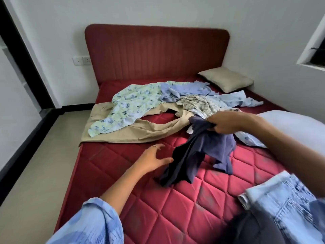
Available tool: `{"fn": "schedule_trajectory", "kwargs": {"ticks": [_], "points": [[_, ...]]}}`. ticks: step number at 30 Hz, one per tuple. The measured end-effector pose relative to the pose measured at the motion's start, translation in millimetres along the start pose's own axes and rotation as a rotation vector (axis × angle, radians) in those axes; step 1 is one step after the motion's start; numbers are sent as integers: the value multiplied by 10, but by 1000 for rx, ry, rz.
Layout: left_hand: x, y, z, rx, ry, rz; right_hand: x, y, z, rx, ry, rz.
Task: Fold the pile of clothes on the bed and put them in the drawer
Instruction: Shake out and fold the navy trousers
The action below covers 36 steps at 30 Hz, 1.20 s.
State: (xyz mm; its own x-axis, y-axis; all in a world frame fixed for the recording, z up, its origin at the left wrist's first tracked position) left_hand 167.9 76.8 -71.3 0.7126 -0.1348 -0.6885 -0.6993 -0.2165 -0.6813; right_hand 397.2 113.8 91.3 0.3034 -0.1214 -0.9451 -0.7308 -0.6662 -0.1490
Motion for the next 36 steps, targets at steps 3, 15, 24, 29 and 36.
{"fn": "schedule_trajectory", "kwargs": {"ticks": [3, 15, 24, 29, 36], "points": [[368, -22, -187, -82, 149, 17, -246, 21, -269, 38, -11, -36], [1653, -471, -874, -339, 484, -683, -531, 211, -921, 42, -36, -93], [1800, -413, -972, -216, 397, -669, -573, 346, -1173, 61, -100, -86], [1801, -426, -1133, -212, 124, -539, -600, 657, -1303, 3, -64, -114], [1574, 78, -1202, -430, 100, -230, -424, 936, -1517, -126, 54, -164]]}}
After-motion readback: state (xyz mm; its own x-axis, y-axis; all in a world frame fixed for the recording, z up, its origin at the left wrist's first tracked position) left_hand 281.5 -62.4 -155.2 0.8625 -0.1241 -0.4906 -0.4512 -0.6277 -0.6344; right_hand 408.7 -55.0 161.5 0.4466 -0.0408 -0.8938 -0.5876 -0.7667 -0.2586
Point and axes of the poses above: each hand's wrist, its own z-axis towards the middle knuckle, its own x-axis out of the palm, y = z × x, the point moved 3 cm from there along z, towards the middle knuckle, and after that the axes turned 14 degrees about -x, right-handed, at the moved point
